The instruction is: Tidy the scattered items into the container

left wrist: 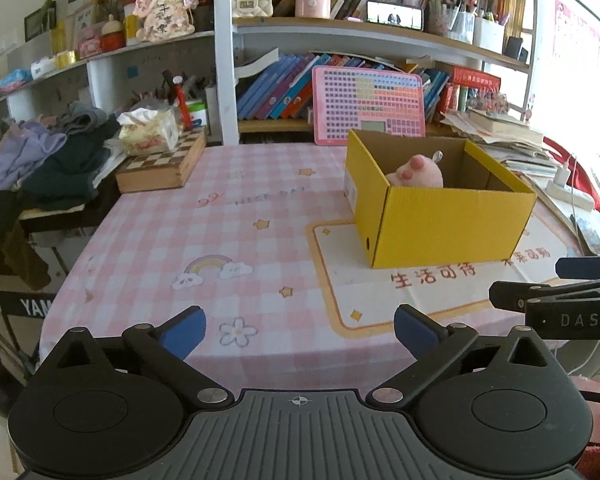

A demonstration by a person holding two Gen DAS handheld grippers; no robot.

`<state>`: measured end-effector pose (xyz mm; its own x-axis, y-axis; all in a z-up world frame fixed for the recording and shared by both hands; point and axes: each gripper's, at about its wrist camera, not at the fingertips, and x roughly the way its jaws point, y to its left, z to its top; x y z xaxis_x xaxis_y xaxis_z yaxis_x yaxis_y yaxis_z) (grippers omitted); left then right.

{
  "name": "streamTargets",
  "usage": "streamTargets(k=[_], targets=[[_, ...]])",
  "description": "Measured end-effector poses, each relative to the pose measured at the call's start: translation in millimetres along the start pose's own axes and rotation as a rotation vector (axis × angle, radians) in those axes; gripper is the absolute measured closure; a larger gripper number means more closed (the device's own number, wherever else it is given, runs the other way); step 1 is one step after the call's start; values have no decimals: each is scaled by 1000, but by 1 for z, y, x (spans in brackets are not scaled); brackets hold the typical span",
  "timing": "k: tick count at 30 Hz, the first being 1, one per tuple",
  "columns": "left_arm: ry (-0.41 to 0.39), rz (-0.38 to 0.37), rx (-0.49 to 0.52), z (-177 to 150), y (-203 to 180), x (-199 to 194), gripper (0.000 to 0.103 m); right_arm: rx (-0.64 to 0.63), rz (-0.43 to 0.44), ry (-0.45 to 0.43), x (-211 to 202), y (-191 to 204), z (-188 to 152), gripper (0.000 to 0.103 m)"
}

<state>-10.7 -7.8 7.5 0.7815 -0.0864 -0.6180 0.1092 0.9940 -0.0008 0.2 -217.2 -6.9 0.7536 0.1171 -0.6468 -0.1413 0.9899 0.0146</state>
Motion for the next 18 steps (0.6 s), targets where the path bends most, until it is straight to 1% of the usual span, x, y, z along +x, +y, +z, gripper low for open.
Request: streamTargets(k=[8, 13, 18], targets=[[6, 8, 6, -5, 5, -8, 0, -11, 18, 25, -5, 12, -9, 11], [16, 1, 7, -9, 8, -10, 0, -6, 8, 31, -7, 16, -14, 11], [40, -20, 20, -12, 6, -8, 0, 13, -8, 30, -10, 15, -18, 11]])
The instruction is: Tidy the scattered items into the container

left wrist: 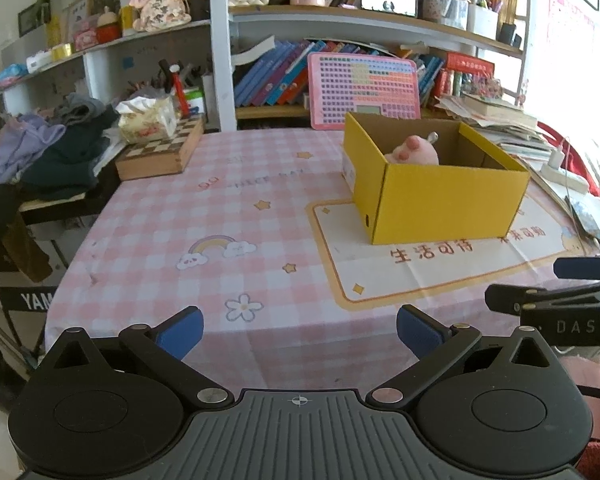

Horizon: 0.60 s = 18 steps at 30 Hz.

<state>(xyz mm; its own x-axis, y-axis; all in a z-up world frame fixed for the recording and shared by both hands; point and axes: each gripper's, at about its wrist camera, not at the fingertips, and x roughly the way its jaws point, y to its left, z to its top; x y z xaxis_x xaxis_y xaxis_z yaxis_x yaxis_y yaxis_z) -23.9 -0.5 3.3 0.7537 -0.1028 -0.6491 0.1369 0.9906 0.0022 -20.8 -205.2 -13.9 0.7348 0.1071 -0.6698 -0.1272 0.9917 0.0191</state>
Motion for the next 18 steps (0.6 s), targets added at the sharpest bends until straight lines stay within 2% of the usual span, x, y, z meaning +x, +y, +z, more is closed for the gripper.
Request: streamTargets(k=[8, 18], targets=[[7, -11, 13, -1, -2, -1, 0, 5, -3, -9, -2, 1, -1, 11], [8, -24, -23, 0, 5, -1, 0, -17, 0, -12, -2, 7, 4, 11]])
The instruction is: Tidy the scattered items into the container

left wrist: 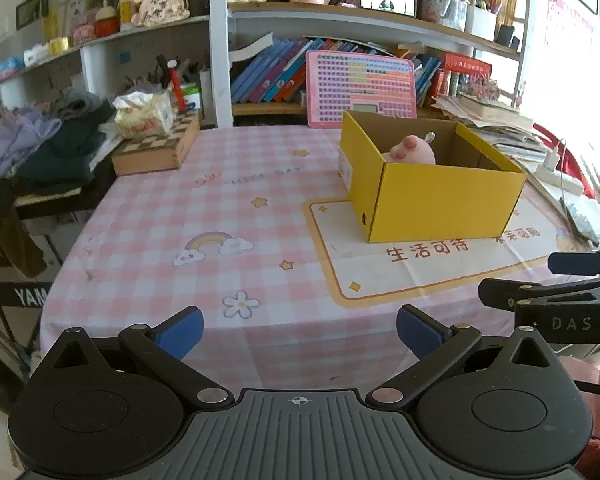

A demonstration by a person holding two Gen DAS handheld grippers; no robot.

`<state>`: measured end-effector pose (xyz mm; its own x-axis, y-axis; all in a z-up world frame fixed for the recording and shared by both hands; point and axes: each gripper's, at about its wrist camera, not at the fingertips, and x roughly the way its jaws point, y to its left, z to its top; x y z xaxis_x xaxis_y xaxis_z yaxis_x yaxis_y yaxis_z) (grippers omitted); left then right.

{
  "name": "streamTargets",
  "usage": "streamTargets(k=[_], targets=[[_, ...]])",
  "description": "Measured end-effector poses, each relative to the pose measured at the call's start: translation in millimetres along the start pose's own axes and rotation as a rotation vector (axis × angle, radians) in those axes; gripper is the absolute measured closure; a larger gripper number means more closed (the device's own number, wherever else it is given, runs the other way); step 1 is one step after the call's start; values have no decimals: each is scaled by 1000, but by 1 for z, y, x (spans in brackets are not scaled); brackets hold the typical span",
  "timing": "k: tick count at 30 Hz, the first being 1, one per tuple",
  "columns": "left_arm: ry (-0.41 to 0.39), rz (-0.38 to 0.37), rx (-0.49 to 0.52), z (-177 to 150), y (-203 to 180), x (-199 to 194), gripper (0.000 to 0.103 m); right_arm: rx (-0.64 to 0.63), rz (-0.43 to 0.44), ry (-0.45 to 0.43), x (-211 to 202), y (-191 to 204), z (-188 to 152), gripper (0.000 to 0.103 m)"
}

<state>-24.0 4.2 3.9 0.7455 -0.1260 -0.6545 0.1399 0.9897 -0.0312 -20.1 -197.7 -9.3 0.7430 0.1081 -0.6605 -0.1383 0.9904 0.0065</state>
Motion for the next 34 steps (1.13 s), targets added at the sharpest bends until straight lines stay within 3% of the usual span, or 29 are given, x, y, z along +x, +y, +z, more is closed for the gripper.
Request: streamTargets(k=[25, 34], targets=[[28, 2, -20, 2, 3, 8, 0, -8, 6, 13, 8, 3, 3, 11], [5, 6, -31, 3, 3, 8, 0, -10, 7, 24, 13, 4, 5, 11]])
